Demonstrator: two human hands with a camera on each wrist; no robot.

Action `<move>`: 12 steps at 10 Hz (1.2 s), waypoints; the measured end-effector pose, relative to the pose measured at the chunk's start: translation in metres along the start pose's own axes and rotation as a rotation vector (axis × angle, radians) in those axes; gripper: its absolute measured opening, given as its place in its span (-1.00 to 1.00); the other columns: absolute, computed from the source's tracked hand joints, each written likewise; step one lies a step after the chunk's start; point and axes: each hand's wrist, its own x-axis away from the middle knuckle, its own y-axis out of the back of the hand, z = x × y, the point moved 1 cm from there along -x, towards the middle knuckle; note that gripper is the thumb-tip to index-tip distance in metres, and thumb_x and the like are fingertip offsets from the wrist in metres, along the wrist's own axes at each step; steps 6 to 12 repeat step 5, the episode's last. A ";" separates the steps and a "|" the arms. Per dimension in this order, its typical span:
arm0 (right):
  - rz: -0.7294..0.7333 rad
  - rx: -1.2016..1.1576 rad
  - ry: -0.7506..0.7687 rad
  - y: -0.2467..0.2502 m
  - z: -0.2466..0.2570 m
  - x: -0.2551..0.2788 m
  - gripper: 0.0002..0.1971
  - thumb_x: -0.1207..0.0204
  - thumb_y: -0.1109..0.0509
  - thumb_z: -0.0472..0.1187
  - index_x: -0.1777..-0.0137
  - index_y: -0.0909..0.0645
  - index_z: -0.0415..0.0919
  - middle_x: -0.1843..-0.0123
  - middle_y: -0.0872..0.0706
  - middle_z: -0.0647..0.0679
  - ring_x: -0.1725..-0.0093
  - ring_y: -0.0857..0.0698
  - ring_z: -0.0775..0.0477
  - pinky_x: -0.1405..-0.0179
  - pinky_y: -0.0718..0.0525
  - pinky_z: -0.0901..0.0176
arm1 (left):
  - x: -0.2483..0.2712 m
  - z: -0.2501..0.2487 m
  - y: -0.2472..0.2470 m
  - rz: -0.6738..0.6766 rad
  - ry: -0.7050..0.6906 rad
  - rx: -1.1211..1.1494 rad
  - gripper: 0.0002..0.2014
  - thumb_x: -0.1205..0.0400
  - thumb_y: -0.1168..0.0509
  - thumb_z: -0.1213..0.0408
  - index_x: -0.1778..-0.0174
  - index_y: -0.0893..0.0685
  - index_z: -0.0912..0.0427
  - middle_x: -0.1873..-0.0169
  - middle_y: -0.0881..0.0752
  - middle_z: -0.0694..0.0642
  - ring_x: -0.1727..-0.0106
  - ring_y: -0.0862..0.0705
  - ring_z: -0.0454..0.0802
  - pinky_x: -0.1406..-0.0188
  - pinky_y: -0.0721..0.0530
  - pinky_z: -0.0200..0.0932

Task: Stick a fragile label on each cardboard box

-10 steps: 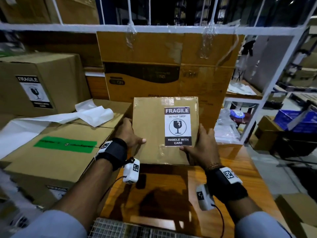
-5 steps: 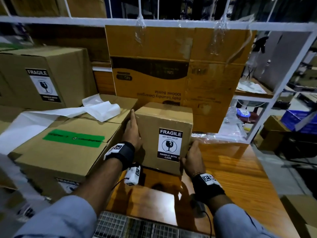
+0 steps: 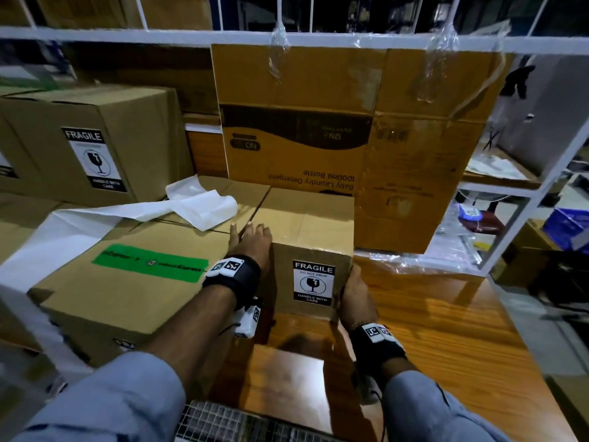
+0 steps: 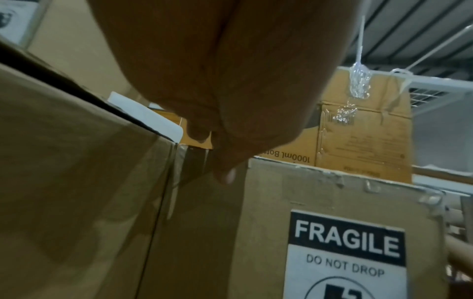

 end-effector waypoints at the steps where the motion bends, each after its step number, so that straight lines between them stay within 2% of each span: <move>1: -0.025 0.021 0.013 -0.009 -0.002 -0.005 -0.29 -0.53 -0.55 -0.28 -0.54 -0.21 0.03 -0.16 -0.80 -0.08 0.01 -0.82 -0.09 0.08 -0.87 -0.18 | -0.006 0.004 0.000 0.056 0.017 -0.014 -0.14 -0.62 -0.14 0.57 -0.83 0.05 0.10 -0.83 0.07 0.07 -0.82 0.12 0.22 -0.67 0.28 0.55; 2: -0.034 0.023 -0.012 -0.012 0.002 -0.008 -0.39 -0.59 -0.48 -0.26 -0.51 -0.24 0.01 -0.20 -0.79 -0.12 -0.03 -0.81 -0.16 0.06 -0.85 -0.25 | -0.008 0.007 0.001 0.081 0.017 0.003 -0.14 -0.62 -0.14 0.57 -0.83 0.08 0.12 -0.83 0.11 0.07 -0.83 0.11 0.20 -0.69 0.27 0.52; 3: -0.031 0.047 -0.013 -0.011 0.004 -0.012 -0.45 -0.61 -0.47 -0.27 -0.45 -0.25 -0.01 -0.18 -0.78 -0.13 -0.02 -0.79 -0.17 0.04 -0.85 -0.17 | -0.011 0.007 0.003 0.075 0.026 0.040 -0.13 -0.61 -0.13 0.58 -0.83 0.07 0.11 -0.83 0.10 0.06 -0.83 0.09 0.19 -0.69 0.25 0.51; 4: 0.021 0.032 -0.058 -0.006 0.012 -0.007 -0.52 -0.64 -0.45 -0.28 -0.41 -0.28 -0.05 -0.12 -0.81 -0.15 0.02 -0.80 -0.16 0.05 -0.85 -0.14 | -0.007 0.009 0.008 0.070 0.032 0.095 -0.10 -0.59 -0.15 0.58 -0.83 0.07 0.06 -0.83 0.05 0.15 -0.83 0.06 0.20 -0.70 0.23 0.50; 5: 0.048 0.095 -0.196 0.002 0.018 -0.009 -0.48 -0.62 -0.51 -0.24 -0.42 -0.28 -0.11 -0.04 -0.78 -0.15 0.11 -0.74 -0.16 0.22 -0.75 -0.03 | -0.008 0.012 0.022 -0.062 0.028 0.243 -0.16 -0.62 -0.16 0.59 -0.81 -0.11 -0.05 -0.80 -0.14 0.16 -0.80 -0.12 0.21 -0.73 0.07 0.46; 12: 0.048 0.095 -0.196 0.002 0.018 -0.009 -0.48 -0.62 -0.51 -0.24 -0.42 -0.28 -0.11 -0.04 -0.78 -0.15 0.11 -0.74 -0.16 0.22 -0.75 -0.03 | -0.008 0.012 0.022 -0.062 0.028 0.243 -0.16 -0.62 -0.16 0.59 -0.81 -0.11 -0.05 -0.80 -0.14 0.16 -0.80 -0.12 0.21 -0.73 0.07 0.46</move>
